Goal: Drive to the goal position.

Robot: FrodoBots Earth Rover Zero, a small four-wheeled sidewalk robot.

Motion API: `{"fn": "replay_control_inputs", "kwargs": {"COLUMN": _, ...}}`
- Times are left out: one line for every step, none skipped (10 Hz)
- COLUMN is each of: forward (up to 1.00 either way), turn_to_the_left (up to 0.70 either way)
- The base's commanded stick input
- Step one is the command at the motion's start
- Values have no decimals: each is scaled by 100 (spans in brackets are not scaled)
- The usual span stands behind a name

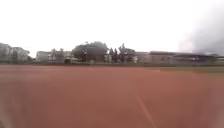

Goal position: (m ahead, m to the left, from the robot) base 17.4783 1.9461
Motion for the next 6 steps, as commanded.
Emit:
{"fn": "replay_control_inputs", "kwargs": {"forward": 30, "turn_to_the_left": 0}}
{"fn": "replay_control_inputs", "kwargs": {"forward": 30, "turn_to_the_left": 0}}
{"fn": "replay_control_inputs", "kwargs": {"forward": 30, "turn_to_the_left": 0}}
{"fn": "replay_control_inputs", "kwargs": {"forward": 30, "turn_to_the_left": 0}}
{"fn": "replay_control_inputs", "kwargs": {"forward": 30, "turn_to_the_left": 0}}
{"fn": "replay_control_inputs", "kwargs": {"forward": 30, "turn_to_the_left": 0}}
